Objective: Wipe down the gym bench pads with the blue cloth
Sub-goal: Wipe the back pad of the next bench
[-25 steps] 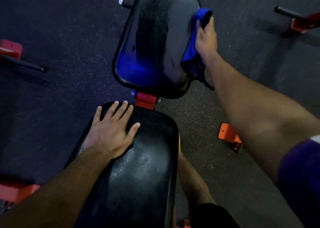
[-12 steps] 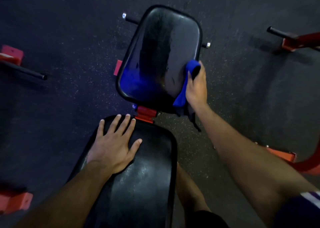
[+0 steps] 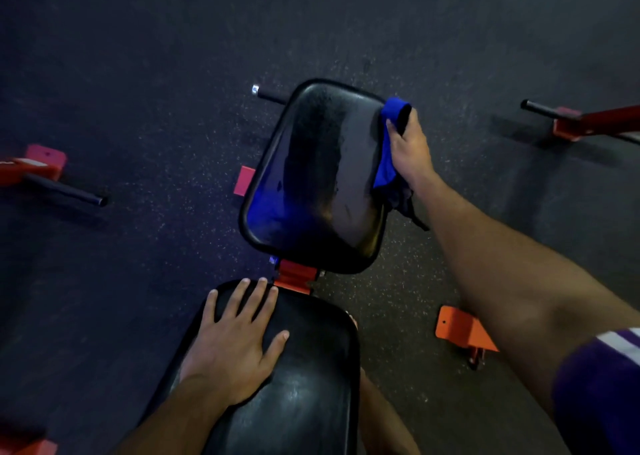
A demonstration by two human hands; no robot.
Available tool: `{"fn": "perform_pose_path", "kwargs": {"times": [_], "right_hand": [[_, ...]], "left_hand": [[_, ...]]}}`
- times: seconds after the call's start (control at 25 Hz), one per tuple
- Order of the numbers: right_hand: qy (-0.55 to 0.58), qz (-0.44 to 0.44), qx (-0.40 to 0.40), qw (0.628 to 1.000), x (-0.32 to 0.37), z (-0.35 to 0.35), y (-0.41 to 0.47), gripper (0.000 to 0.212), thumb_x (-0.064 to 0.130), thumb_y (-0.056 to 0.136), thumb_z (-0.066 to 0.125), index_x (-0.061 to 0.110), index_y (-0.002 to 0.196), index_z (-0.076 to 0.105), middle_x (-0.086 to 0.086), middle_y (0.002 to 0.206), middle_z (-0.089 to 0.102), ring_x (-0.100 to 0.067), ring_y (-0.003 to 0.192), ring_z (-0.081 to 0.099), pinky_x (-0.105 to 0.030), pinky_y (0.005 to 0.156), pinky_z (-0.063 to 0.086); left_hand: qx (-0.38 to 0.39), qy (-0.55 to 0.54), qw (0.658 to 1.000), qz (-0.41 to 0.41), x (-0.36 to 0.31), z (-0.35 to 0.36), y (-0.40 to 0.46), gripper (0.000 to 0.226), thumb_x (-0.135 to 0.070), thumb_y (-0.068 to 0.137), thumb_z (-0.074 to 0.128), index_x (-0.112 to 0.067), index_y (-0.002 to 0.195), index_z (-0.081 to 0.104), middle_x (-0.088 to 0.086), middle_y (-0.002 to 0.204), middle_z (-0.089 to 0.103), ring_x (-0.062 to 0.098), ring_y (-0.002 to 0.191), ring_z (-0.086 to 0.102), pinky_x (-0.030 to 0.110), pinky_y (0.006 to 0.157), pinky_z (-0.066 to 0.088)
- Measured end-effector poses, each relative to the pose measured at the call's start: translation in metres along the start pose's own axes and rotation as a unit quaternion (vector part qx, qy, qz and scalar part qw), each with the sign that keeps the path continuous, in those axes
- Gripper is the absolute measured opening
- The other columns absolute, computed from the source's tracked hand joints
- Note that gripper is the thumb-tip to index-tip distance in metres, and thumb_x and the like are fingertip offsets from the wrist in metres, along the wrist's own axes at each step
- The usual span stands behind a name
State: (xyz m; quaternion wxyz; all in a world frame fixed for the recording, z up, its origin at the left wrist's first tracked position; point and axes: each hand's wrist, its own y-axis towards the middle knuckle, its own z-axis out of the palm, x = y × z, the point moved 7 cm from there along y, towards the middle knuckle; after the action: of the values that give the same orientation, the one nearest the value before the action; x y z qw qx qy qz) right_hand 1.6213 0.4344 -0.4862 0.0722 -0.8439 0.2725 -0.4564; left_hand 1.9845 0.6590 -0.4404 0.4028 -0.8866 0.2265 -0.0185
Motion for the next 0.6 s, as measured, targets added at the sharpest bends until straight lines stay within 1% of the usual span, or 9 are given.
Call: {"fn": "perform_pose_path", "kwargs": {"times": [0.04, 0.12, 0.2, 0.24, 0.32, 0.36, 0.48, 0.56, 0.6], "right_hand": [[0.007, -0.005, -0.003, 1.000, -0.001, 0.000, -0.009, 0.040, 0.037, 0.101, 0.047, 0.020, 0.137, 0.045, -0.002, 0.134, 0.056, -0.017, 0.121, 0.053, -0.038, 0.106, 0.042], [0.011, -0.017, -0.011, 1.000, -0.010, 0.004, -0.041, 0.050, 0.033, 0.102, 0.047, 0.021, 0.149, 0.034, 0.000, 0.149, 0.044, -0.010, 0.133, 0.042, -0.026, 0.112, 0.031], [0.019, -0.010, -0.014, 1.000, -0.021, 0.012, -0.072, 0.056, 0.029, 0.103, 0.046, 0.018, 0.154, 0.025, 0.002, 0.155, 0.035, -0.005, 0.136, 0.034, -0.016, 0.109, 0.024], [0.015, -0.004, -0.015, 1.000, -0.028, 0.016, -0.078, 0.057, 0.030, 0.103, 0.046, 0.018, 0.155, 0.024, 0.002, 0.156, 0.034, -0.007, 0.137, 0.034, -0.016, 0.109, 0.024], [0.007, 0.000, -0.021, 1.000, -0.025, 0.016, -0.069, 0.055, 0.033, 0.103, 0.045, 0.019, 0.153, 0.027, -0.001, 0.152, 0.040, -0.013, 0.136, 0.041, -0.026, 0.111, 0.031], [0.004, 0.007, -0.032, 0.999, -0.021, 0.014, -0.055, 0.053, 0.034, 0.102, 0.045, 0.018, 0.151, 0.030, -0.003, 0.148, 0.044, -0.015, 0.131, 0.046, -0.030, 0.108, 0.036], [0.000, 0.019, -0.056, 0.998, -0.001, 0.006, -0.018, 0.044, 0.030, 0.103, 0.045, 0.014, 0.143, 0.038, -0.003, 0.136, 0.052, -0.009, 0.113, 0.051, -0.027, 0.096, 0.042], [0.014, 0.004, -0.050, 0.999, 0.000, 0.007, -0.018, 0.045, 0.030, 0.102, 0.045, 0.017, 0.144, 0.037, -0.002, 0.138, 0.051, -0.011, 0.118, 0.052, -0.031, 0.100, 0.042], [0.023, -0.003, -0.041, 0.999, -0.005, 0.005, -0.023, 0.047, 0.030, 0.101, 0.046, 0.020, 0.146, 0.036, -0.001, 0.141, 0.050, -0.013, 0.124, 0.051, -0.033, 0.105, 0.041]], "left_hand": [[-0.011, -0.003, 1.000, -0.001, -0.001, -0.002, 0.001, 0.080, -0.070, 0.097, -0.002, -0.026, 0.159, 0.020, -0.005, 0.168, 0.016, 0.021, 0.156, 0.012, 0.060, 0.123, 0.013], [-0.016, -0.013, 1.000, 0.005, -0.003, -0.007, 0.002, 0.079, -0.069, 0.096, -0.004, -0.026, 0.161, 0.008, -0.005, 0.169, 0.002, 0.020, 0.157, -0.001, 0.060, 0.124, 0.005], [-0.005, -0.016, 1.000, 0.012, -0.003, -0.006, 0.002, 0.078, -0.068, 0.093, -0.005, -0.027, 0.160, -0.008, -0.007, 0.167, -0.016, 0.019, 0.156, -0.015, 0.059, 0.124, -0.007], [-0.001, -0.016, 1.000, 0.012, -0.003, -0.005, 0.001, 0.079, -0.068, 0.093, -0.004, -0.027, 0.160, -0.010, -0.007, 0.166, -0.019, 0.019, 0.156, -0.017, 0.059, 0.124, -0.008], [-0.012, -0.017, 1.000, 0.012, -0.001, -0.004, 0.001, 0.079, -0.068, 0.095, 0.000, -0.027, 0.162, -0.003, -0.006, 0.169, -0.010, 0.020, 0.157, -0.012, 0.060, 0.124, -0.005], [-0.016, -0.022, 1.000, 0.012, 0.000, -0.005, 0.001, 0.079, -0.068, 0.096, 0.002, -0.026, 0.162, 0.002, -0.005, 0.170, -0.005, 0.021, 0.157, -0.008, 0.060, 0.124, -0.002], [-0.005, -0.025, 1.000, 0.012, -0.002, -0.004, 0.000, 0.079, -0.068, 0.096, 0.004, -0.026, 0.163, 0.005, -0.006, 0.170, -0.002, 0.020, 0.158, -0.006, 0.060, 0.124, -0.003], [0.004, -0.026, 1.000, 0.008, -0.003, -0.006, 0.000, 0.079, -0.068, 0.095, 0.008, -0.026, 0.163, 0.010, -0.005, 0.170, 0.004, 0.020, 0.158, 0.000, 0.058, 0.125, -0.001], [-0.007, -0.028, 1.000, 0.011, -0.003, -0.011, 0.001, 0.080, -0.068, 0.095, 0.011, -0.026, 0.162, 0.019, -0.005, 0.169, 0.015, 0.021, 0.157, 0.011, 0.056, 0.125, 0.005]]}}
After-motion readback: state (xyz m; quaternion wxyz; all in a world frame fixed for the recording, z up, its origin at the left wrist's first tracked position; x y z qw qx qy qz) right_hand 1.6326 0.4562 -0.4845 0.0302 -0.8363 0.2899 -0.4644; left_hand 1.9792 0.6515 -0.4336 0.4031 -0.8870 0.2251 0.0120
